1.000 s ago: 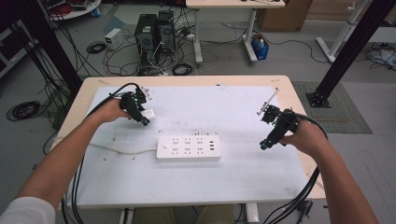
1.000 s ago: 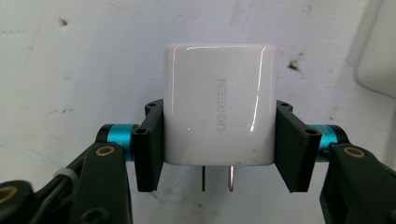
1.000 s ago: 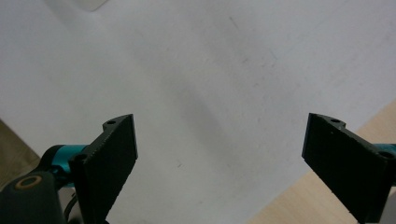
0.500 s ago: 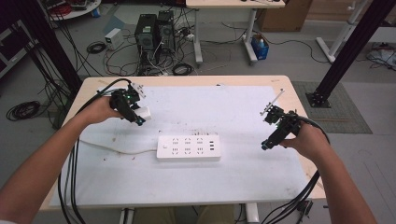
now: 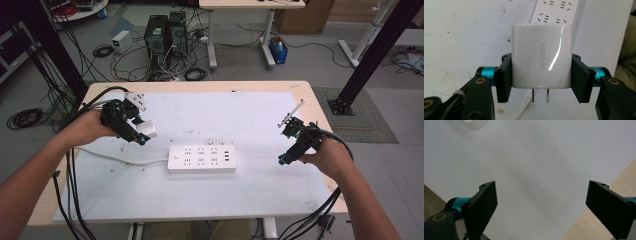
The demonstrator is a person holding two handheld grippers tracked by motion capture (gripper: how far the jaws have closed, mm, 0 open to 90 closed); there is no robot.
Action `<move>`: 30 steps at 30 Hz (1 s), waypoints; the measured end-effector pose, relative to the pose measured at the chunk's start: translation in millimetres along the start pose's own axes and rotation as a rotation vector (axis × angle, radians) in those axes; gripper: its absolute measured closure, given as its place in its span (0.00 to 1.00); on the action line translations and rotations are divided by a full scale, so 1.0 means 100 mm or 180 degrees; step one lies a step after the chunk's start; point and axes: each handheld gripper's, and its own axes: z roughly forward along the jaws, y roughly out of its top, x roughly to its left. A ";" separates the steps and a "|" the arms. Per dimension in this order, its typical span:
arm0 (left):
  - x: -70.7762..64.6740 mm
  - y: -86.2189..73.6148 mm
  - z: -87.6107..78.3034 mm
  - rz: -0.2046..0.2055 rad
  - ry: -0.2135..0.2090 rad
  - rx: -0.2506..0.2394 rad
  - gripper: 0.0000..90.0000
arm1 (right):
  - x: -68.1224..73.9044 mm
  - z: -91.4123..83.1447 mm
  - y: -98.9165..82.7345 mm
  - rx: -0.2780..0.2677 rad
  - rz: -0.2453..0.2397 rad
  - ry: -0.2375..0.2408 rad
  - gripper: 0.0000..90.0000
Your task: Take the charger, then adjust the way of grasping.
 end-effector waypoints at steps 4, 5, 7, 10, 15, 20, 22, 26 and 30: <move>-0.06 0.01 -0.03 0.0026 0.0001 -0.0005 0.47 | 0.01 -0.02 -0.01 -0.0027 -0.0015 -0.0006 0.11; -0.09 0.02 -0.04 0.0040 -0.0013 -0.0020 0.47 | 0.02 -0.02 -0.02 -0.0033 0.0013 -0.0003 0.11; -0.10 0.03 -0.04 0.0093 -0.0011 0.0011 0.47 | 0.01 -0.03 -0.03 -0.0040 0.0005 -0.0013 0.11; -0.13 0.04 -0.03 0.0080 -0.0011 -0.0024 0.47 | 0.00 -0.03 -0.04 -0.0053 0.0030 -0.0021 0.11; -0.19 0.08 -0.01 0.0115 -0.0029 -0.0017 0.47 | 0.00 -0.06 -0.05 -0.0117 0.0074 -0.0029 0.11; -0.22 0.10 -0.02 0.0140 -0.0019 -0.0007 0.47 | 0.01 -0.08 -0.03 -0.0164 0.0096 -0.0013 0.11; -0.22 0.13 -0.03 0.0211 -0.0004 0.0040 0.47 | 0.01 -0.08 -0.03 -0.0176 0.0099 -0.0013 0.11; -0.25 0.20 -0.03 0.0267 0.0013 0.0010 0.47 | 0.02 -0.10 -0.02 -0.0278 0.0172 0.0041 0.11; -0.27 0.25 -0.01 0.0316 -0.0001 0.0017 0.47 | 0.04 -0.10 -0.04 -0.0398 0.0298 0.0158 0.11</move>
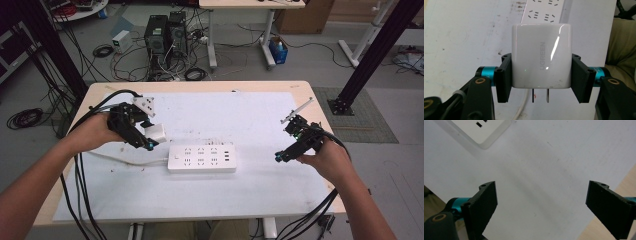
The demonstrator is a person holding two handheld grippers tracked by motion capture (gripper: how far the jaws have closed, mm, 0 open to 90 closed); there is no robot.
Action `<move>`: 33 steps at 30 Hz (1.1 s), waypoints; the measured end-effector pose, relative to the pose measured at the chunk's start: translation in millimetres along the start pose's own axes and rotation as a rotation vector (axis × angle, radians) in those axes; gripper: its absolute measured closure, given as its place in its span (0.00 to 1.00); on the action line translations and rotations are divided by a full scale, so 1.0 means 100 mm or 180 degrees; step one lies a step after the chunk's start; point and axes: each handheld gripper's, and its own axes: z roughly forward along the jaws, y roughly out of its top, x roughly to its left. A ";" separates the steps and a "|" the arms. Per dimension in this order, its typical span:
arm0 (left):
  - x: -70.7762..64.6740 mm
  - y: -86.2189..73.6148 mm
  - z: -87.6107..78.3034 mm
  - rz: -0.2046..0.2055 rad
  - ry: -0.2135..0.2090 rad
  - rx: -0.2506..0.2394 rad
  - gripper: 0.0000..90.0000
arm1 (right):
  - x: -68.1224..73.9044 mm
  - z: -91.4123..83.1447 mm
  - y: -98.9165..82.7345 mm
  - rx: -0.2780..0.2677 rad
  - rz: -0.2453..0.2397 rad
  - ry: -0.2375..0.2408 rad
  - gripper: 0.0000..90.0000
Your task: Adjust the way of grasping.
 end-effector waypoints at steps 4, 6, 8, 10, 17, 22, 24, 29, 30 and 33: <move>-0.01 0.06 0.05 0.0044 -0.0018 -0.0007 0.47 | 0.00 -0.01 -0.01 -0.0062 0.0050 0.0040 0.11; -0.04 0.11 0.09 0.0085 -0.0027 -0.0008 0.47 | 0.00 -0.02 -0.01 -0.0154 0.0173 0.0131 0.11; -0.04 0.13 0.09 0.0143 -0.0031 0.0029 0.47 | 0.00 -0.03 -0.02 -0.0206 0.0218 0.0174 0.11; -0.08 0.18 0.11 0.0150 -0.0030 -0.0043 0.47 | -0.01 -0.04 -0.03 -0.0280 0.0338 0.0266 0.11; -0.15 0.28 0.20 0.0242 -0.0043 -0.0056 0.47 | -0.01 -0.06 -0.09 -0.0490 0.0624 0.0623 0.11; -0.20 0.34 0.26 0.0288 -0.0052 -0.0079 0.47 | 0.01 -0.05 -0.14 -0.0598 0.0755 0.0812 0.11; -0.22 0.37 0.28 0.0340 -0.0055 -0.0074 0.47 | 0.01 -0.05 -0.15 -0.0627 0.0792 0.0856 0.11; -0.27 0.48 0.35 0.0410 -0.0071 -0.0111 0.47 | 0.04 -0.03 -0.14 -0.0771 0.0973 0.1150 0.11; -0.28 0.50 0.35 0.0426 -0.0066 -0.0136 0.47 | 0.07 -0.03 -0.12 -0.0852 0.1062 0.1334 0.11; -0.31 0.58 0.38 0.0475 -0.0096 -0.0216 0.47 | 0.10 -0.01 -0.09 -0.0919 0.1164 0.1562 0.11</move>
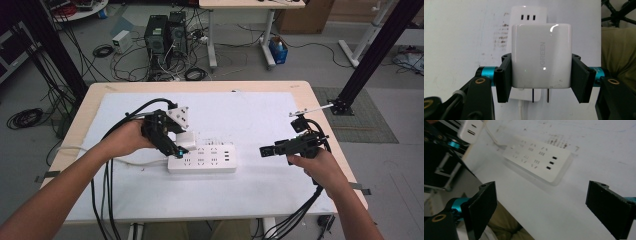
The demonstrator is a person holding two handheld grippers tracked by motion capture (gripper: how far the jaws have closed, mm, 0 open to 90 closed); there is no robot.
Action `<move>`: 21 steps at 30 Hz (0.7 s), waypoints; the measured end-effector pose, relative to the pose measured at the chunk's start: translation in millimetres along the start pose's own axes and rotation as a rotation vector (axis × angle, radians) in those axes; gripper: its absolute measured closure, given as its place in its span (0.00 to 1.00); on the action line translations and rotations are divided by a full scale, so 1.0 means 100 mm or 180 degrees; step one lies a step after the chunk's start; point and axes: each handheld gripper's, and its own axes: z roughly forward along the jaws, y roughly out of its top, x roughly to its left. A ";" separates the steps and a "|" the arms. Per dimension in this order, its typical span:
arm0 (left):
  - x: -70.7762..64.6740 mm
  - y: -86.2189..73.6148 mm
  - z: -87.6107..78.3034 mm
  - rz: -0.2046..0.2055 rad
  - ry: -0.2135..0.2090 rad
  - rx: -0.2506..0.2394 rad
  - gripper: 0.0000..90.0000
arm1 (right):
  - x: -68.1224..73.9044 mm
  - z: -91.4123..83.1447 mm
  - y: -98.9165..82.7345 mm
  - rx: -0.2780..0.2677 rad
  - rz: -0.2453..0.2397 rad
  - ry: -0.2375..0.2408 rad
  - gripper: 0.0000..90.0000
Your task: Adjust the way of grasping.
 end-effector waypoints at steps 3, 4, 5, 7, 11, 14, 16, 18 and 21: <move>-0.03 0.08 0.05 0.0082 -0.0012 -0.0019 0.47 | 0.01 0.04 0.01 -0.0015 0.0122 0.0168 0.11; -0.03 0.08 0.05 0.0082 -0.0012 -0.0019 0.47 | 0.01 0.05 0.02 -0.0025 0.0151 0.0199 0.11; -0.04 0.10 0.07 0.0082 -0.0022 -0.0033 0.47 | 0.01 0.05 0.02 -0.0025 0.0151 0.0199 0.11; -0.05 0.14 0.10 0.0095 -0.0019 -0.0094 0.47 | 0.01 0.07 0.02 -0.0066 0.0231 0.0308 0.11; -0.06 0.18 0.14 0.0106 -0.0047 -0.0146 0.47 | 0.01 0.12 0.02 -0.0098 0.0338 0.0461 0.11; -0.08 0.23 0.19 0.0164 -0.0056 -0.0169 0.47 | 0.02 0.16 0.02 -0.0084 0.0406 0.0550 0.11; -0.10 0.28 0.23 0.0191 -0.0075 -0.0219 0.47 | 0.03 0.19 0.03 -0.0049 0.0494 0.0624 0.11; -0.10 0.30 0.25 0.0199 -0.0094 -0.0226 0.47 | 0.04 0.21 0.04 -0.0036 0.0519 0.0642 0.11; -0.11 0.34 0.30 0.0216 -0.0123 -0.0263 0.47 | 0.07 0.28 0.05 -0.0001 0.0620 0.0732 0.11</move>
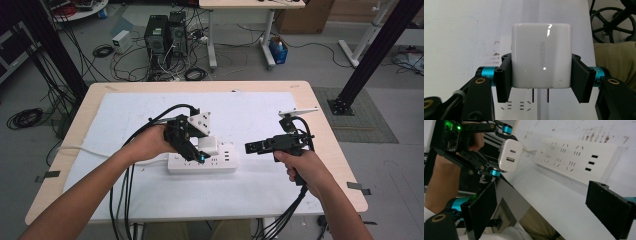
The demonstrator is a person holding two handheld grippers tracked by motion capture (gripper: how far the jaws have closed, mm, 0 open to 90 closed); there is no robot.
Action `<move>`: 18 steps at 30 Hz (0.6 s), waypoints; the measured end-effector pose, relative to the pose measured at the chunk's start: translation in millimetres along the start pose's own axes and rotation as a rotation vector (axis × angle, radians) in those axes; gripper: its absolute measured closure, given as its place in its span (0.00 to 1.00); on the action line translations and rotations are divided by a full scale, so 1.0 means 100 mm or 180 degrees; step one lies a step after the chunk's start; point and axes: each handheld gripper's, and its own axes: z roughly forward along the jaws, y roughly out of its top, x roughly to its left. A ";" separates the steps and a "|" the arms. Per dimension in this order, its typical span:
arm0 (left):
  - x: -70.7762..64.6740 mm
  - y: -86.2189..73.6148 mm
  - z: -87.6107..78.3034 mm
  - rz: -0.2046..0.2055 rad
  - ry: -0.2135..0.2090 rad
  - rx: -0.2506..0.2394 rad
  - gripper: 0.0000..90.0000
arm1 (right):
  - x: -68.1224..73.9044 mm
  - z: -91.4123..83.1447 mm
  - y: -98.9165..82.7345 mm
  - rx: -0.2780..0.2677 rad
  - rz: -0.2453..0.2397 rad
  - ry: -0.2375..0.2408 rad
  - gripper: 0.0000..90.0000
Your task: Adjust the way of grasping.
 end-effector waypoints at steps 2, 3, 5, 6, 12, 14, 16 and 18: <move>-0.01 0.02 0.04 -0.0020 -0.0017 -0.0049 0.47 | 0.00 0.03 0.00 -0.0020 0.0061 0.0046 0.11; -0.01 0.03 0.05 -0.0024 -0.0035 -0.0059 0.47 | -0.01 0.04 0.01 -0.0033 0.0068 0.0079 0.11; -0.01 0.04 0.07 -0.0011 -0.0047 -0.0075 0.47 | -0.02 0.04 0.01 -0.0043 0.0100 0.0122 0.11; -0.01 0.05 0.09 0.0005 -0.0042 -0.0079 0.47 | -0.02 0.07 0.01 -0.0049 0.0132 0.0162 0.11; -0.01 0.14 0.15 0.0044 -0.0009 -0.0217 0.47 | -0.01 0.16 0.03 -0.0018 0.0250 0.0179 0.11; -0.01 0.15 0.16 0.0049 -0.0006 -0.0229 0.47 | -0.02 0.18 0.03 -0.0010 0.0251 0.0176 0.11; -0.01 0.18 0.17 0.0064 -0.0018 -0.0257 0.47 | -0.02 0.22 0.04 0.0034 0.0257 0.0181 0.11; -0.02 0.20 0.19 0.0066 -0.0029 -0.0277 0.47 | -0.03 0.25 0.06 0.0063 0.0291 0.0194 0.11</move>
